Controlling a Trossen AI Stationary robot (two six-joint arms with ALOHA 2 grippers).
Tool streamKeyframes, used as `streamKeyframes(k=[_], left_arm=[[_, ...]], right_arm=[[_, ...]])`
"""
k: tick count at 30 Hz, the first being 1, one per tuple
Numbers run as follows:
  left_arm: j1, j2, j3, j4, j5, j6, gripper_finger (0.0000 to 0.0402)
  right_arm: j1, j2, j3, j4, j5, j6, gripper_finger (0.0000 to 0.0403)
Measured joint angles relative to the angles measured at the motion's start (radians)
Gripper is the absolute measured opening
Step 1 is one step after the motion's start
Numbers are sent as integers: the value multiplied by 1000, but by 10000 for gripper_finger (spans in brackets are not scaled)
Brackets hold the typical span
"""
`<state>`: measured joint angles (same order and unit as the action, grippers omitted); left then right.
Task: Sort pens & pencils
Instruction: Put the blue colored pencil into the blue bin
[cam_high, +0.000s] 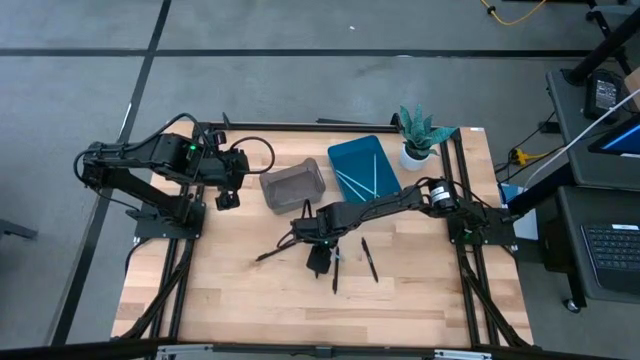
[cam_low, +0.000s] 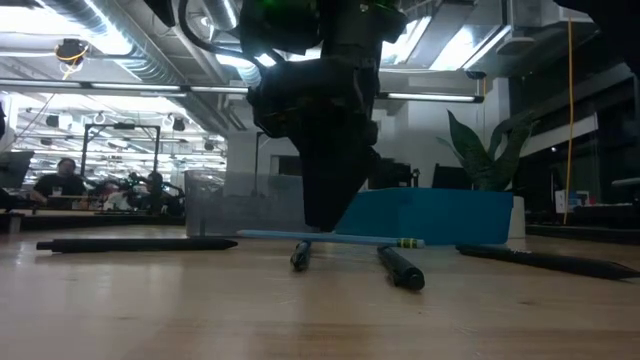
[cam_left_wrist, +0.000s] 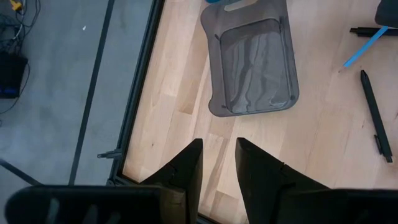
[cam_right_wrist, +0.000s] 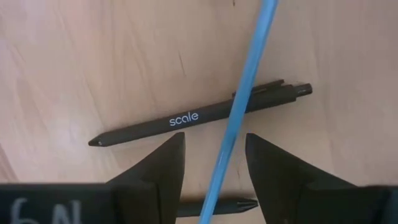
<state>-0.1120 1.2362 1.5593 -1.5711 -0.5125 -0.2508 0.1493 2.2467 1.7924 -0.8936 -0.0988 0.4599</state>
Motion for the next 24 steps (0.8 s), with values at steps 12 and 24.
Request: streamKeyframes(k=[12, 24], left_arm=[[0, 0, 0, 0, 0, 1, 89], [0, 0, 0, 0, 0, 18, 89]], right_arm=[[-6, 26, 0, -15, 1, 2, 170], [-7, 26, 0, -16, 1, 2, 82]])
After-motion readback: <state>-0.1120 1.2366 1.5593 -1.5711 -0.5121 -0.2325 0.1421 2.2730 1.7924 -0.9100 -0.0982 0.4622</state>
